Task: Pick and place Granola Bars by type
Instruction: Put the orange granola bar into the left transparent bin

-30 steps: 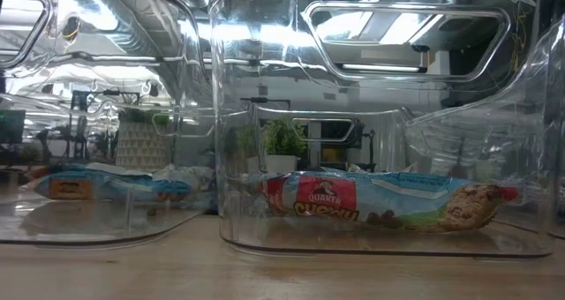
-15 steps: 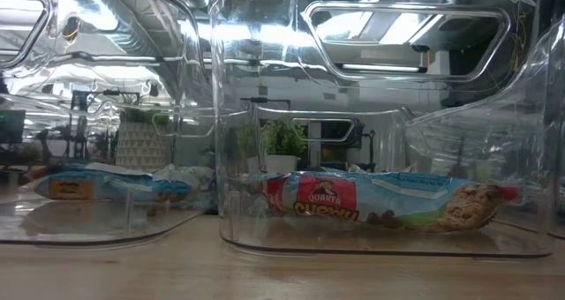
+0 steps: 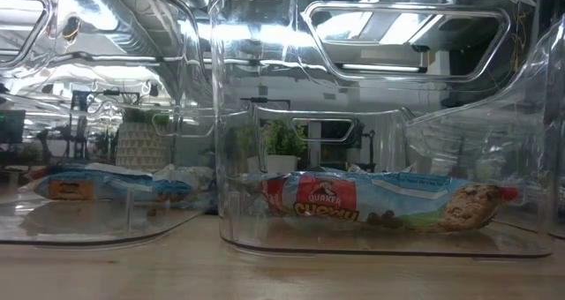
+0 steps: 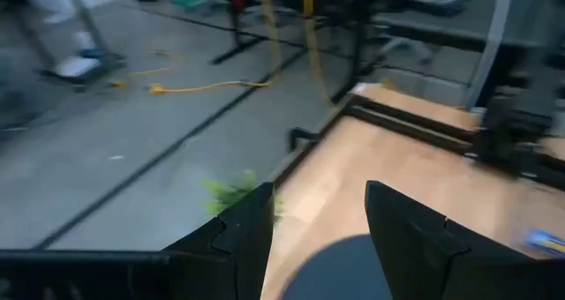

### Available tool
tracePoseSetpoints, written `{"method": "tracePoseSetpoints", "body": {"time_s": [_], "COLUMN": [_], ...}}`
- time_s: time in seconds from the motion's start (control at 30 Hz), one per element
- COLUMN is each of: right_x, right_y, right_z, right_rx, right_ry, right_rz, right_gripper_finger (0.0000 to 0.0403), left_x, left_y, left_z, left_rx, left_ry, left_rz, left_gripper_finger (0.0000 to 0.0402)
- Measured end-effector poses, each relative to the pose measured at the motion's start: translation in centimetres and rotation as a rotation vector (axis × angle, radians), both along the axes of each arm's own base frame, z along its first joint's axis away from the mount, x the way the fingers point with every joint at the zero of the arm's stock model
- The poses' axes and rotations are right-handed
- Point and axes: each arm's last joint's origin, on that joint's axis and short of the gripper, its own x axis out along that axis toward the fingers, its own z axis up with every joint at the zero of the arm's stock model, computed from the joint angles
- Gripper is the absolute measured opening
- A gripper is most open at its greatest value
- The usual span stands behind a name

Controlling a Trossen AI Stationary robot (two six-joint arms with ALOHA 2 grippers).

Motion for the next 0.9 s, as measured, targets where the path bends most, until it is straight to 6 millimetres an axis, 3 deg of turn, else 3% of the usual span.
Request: {"method": "tracePoseSetpoints", "body": {"time_s": [0.17, 0.3, 0.9], "right_x": [0.0, 0.0, 0.0], "right_y": [0.0, 0.0, -0.1], "right_z": [0.0, 0.0, 0.0], "right_rx": [0.002, 0.002, 0.041], "right_ry": [0.001, 0.001, 0.012], "right_rz": [0.000, 0.000, -0.062], "right_gripper_finger": [0.0103, 0.0103, 0.0103], "left_x": [-1.0, -0.9, 3.6], "left_y": [0.8, 1.6, 5.6], "left_z": [-3.4, -4.9, -11.8], "left_rx": [-0.085, -0.145, -0.266], "left_ry": [0.040, 0.094, 0.465], "left_rz": [-0.042, -0.060, -0.282], "left_gripper_finger": [0.0171, 0.0171, 0.0171]}}
